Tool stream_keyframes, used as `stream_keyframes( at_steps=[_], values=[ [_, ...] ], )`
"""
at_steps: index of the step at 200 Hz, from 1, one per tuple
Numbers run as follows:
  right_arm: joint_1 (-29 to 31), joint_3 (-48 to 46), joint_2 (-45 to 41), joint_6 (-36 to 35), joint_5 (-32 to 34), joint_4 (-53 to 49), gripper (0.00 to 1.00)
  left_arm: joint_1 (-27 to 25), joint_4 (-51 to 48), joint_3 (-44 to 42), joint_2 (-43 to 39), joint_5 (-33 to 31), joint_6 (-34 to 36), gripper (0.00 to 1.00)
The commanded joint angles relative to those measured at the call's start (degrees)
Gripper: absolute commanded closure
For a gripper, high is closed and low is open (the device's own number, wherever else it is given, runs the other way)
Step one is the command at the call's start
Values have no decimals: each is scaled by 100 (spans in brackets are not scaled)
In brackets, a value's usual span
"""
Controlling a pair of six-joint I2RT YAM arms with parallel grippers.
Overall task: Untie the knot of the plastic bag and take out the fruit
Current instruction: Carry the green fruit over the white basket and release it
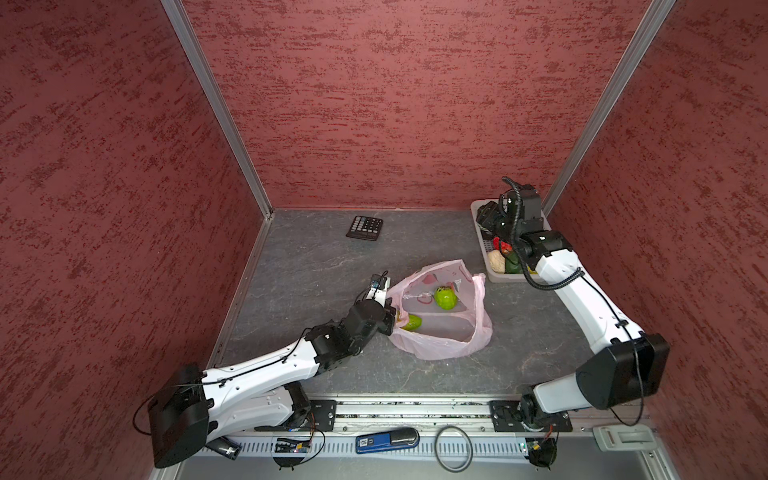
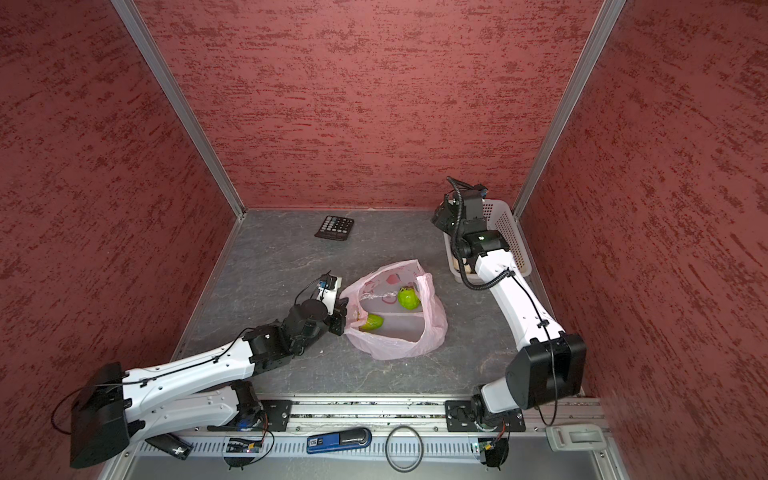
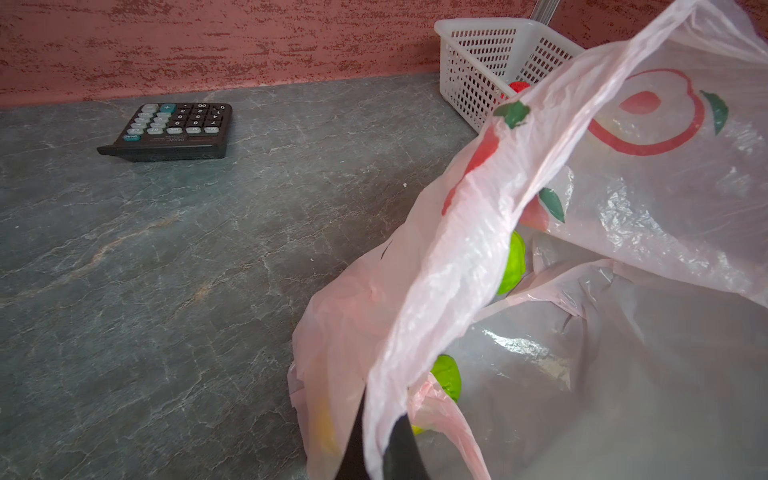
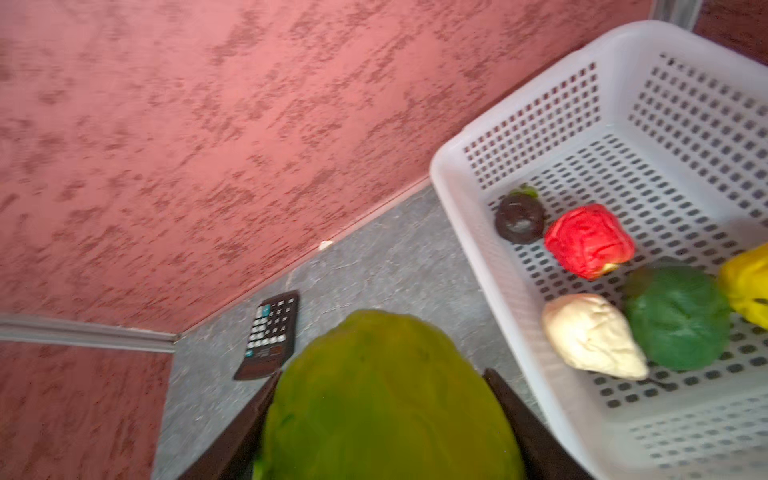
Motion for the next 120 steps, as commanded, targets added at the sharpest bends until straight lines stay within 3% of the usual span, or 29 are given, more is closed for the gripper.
stream_keyframes(
  at_steps=[1, 64, 120],
  values=[
    [-474, -153, 359, -350, -256, 364, 38, 86, -119, 138, -132, 92, 92, 100],
    [-1664, 241, 1819, -689, -363, 618, 37, 159, -227, 134, -255, 173, 65, 100],
    [-2112, 1081, 2971, -951, -291, 209, 29, 181, -180, 138, -251, 214, 49, 100]
  ],
)
